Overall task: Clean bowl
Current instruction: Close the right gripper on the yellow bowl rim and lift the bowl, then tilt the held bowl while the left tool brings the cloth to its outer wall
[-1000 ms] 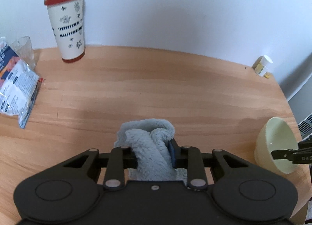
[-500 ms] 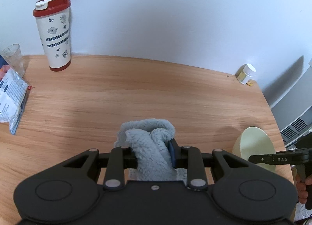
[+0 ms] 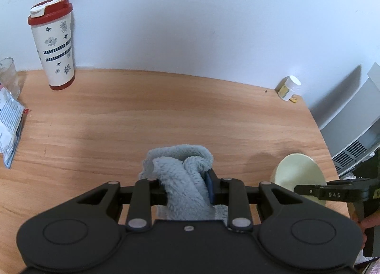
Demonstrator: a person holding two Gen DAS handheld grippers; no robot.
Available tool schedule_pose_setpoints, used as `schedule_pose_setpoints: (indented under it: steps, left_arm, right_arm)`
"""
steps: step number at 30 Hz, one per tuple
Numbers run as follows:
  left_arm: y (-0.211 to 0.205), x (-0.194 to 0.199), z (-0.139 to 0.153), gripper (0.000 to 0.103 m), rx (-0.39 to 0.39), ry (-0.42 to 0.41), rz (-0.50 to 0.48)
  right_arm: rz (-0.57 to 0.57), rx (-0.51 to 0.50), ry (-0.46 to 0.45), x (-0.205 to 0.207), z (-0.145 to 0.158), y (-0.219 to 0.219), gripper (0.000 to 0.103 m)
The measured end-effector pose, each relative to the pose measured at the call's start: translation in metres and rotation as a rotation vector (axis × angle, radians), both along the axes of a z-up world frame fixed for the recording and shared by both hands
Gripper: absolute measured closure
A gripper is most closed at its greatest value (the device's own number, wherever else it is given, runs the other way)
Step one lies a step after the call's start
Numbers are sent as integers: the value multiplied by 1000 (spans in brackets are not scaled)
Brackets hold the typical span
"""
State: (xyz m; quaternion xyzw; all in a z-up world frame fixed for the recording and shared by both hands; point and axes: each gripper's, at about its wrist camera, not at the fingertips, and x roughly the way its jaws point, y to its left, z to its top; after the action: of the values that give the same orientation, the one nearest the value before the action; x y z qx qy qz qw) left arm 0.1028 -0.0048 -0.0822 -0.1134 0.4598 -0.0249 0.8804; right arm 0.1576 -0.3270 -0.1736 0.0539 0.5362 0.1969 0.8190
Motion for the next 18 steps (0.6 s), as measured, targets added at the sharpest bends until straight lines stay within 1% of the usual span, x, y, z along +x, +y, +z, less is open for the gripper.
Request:
schedule_pose_setpoints:
  steps: [3, 7, 9, 11, 13, 15, 18]
  left_arm:
    - [0, 1, 1, 76, -6, -1, 2]
    - [-2, 3, 3, 76, -15, -6, -10]
    - [-3, 6, 5, 76, -29, -8, -18]
    - [-4, 8, 7, 76, -41, -11, -19]
    - [-5, 11, 9, 76, -59, -12, -22]
    - [-7, 14, 12, 76, -72, -15, -26]
    - [-12, 19, 15, 76, -121, -22, -42]
  right_arm:
    - [26, -24, -29, -1, 4, 6, 91]
    - [91, -79, -82, -3, 12, 18, 91]
    - [136, -107, -113, -5, 17, 24, 92]
    - [160, -127, -126, -6, 20, 30, 92]
    - [210, -171, -152, -9, 24, 39, 92]
    - [269, -214, -201, -16, 28, 47, 92]
    - [374, -304, -300, -30, 33, 64, 92]
